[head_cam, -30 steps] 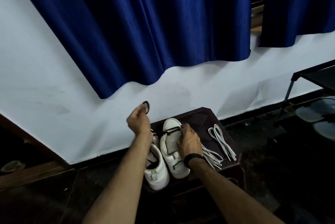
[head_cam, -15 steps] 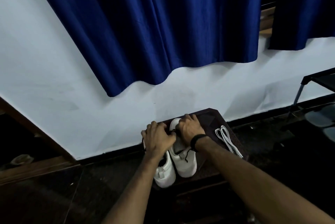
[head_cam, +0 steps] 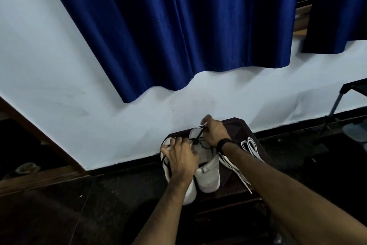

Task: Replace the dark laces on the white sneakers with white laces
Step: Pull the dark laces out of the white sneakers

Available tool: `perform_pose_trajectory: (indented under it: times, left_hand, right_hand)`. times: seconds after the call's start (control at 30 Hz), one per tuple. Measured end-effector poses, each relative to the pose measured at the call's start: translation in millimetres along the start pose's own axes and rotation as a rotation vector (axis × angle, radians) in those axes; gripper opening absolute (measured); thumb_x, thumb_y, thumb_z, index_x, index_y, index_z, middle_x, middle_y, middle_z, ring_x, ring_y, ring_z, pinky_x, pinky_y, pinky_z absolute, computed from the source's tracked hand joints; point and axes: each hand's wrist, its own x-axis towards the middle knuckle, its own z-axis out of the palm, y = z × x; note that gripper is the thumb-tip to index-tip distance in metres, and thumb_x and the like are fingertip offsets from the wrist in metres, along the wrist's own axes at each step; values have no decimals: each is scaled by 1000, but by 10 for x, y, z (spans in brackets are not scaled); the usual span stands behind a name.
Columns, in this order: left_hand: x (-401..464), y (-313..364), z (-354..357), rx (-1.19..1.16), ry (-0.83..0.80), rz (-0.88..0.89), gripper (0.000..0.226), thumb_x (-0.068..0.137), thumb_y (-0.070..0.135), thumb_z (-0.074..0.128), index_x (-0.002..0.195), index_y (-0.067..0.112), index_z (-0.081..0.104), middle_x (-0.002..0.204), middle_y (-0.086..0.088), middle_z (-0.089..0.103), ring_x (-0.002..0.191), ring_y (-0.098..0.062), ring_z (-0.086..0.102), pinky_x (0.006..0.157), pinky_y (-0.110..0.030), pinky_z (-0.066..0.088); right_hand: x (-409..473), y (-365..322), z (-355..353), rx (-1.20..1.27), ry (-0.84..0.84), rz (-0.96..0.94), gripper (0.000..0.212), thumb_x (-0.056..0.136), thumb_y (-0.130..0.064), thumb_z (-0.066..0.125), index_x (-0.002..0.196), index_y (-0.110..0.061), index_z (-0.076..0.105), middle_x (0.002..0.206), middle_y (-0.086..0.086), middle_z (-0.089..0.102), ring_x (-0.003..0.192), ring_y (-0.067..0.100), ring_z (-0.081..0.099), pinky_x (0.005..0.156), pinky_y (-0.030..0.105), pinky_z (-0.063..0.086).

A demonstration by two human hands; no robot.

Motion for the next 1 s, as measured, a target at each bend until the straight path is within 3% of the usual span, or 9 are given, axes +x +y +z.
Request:
perform_pose_trajectory:
  times: [0.1,0.2,0.27,0.4,0.47,0.6,0.7,0.83,1.0]
  left_hand:
    - [-4,-1,-9,0,-10,2,19,65,23,54,78,23,68,82,5,66,98,-20,56,84,-43,27]
    - [-14,13,-37,-3,-5,-9,19,63,20,53,75,22,68,80,5,66,96,-21,56,83,-43,28]
    - [-26,19,-61,4,-7,-20,21,61,20,51,74,22,67,80,5,66,96,-21,56,83,-44,28]
    - [-35,-1,-49,20,22,-20,22,59,21,58,78,22,69,85,4,66,98,-22,56,83,-44,29]
    - [-23,14,-34,40,16,-11,22,61,21,58,80,22,70,88,3,65,99,-23,55,83,-45,29]
    - [-16,39,-28,30,15,-43,24,59,17,57,79,19,70,89,0,65,99,-25,56,84,-46,29]
    - [-20,63,-28,40,24,-32,25,59,18,58,80,19,71,91,-1,63,100,-26,54,84,-46,29]
    - [-15,98,-46,50,-3,-28,26,59,20,60,82,19,70,93,-2,62,102,-27,53,85,-47,31]
    - [-20,54,-38,35,18,-46,21,57,18,63,77,20,70,87,0,60,97,-27,55,83,-45,32]
  right_hand:
    - [47,-128,-115,-387,-298,-325,39,83,-23,56,122,-25,56,110,13,61,104,32,58,87,35,46]
    - [141,-215,-268,-760,-358,-540,28,86,-39,60,110,-28,69,113,0,65,111,21,54,93,32,39]
    - [204,-180,-380,-620,-279,-469,22,87,-40,61,101,-30,73,110,-6,68,109,17,55,92,31,40]
    - [209,-44,-482,273,-4,110,17,86,-30,65,77,-23,78,86,1,73,89,17,66,88,31,50]
    - [230,22,-470,186,-19,203,26,93,-31,56,88,-17,77,95,6,72,98,21,63,89,29,45]
    - [222,143,-504,-400,-173,184,37,88,-38,55,113,-14,66,121,10,63,114,29,58,92,33,45]
    - [212,110,-507,-457,-149,-85,39,82,-34,63,118,-22,65,126,3,62,119,23,55,99,33,45]
    - [127,-102,-284,-647,-403,-478,32,87,-37,63,116,-25,66,118,2,65,113,23,57,92,31,43]
    - [120,-218,-168,-901,-168,-577,26,91,-28,49,108,-25,69,111,5,66,109,23,54,94,36,33]
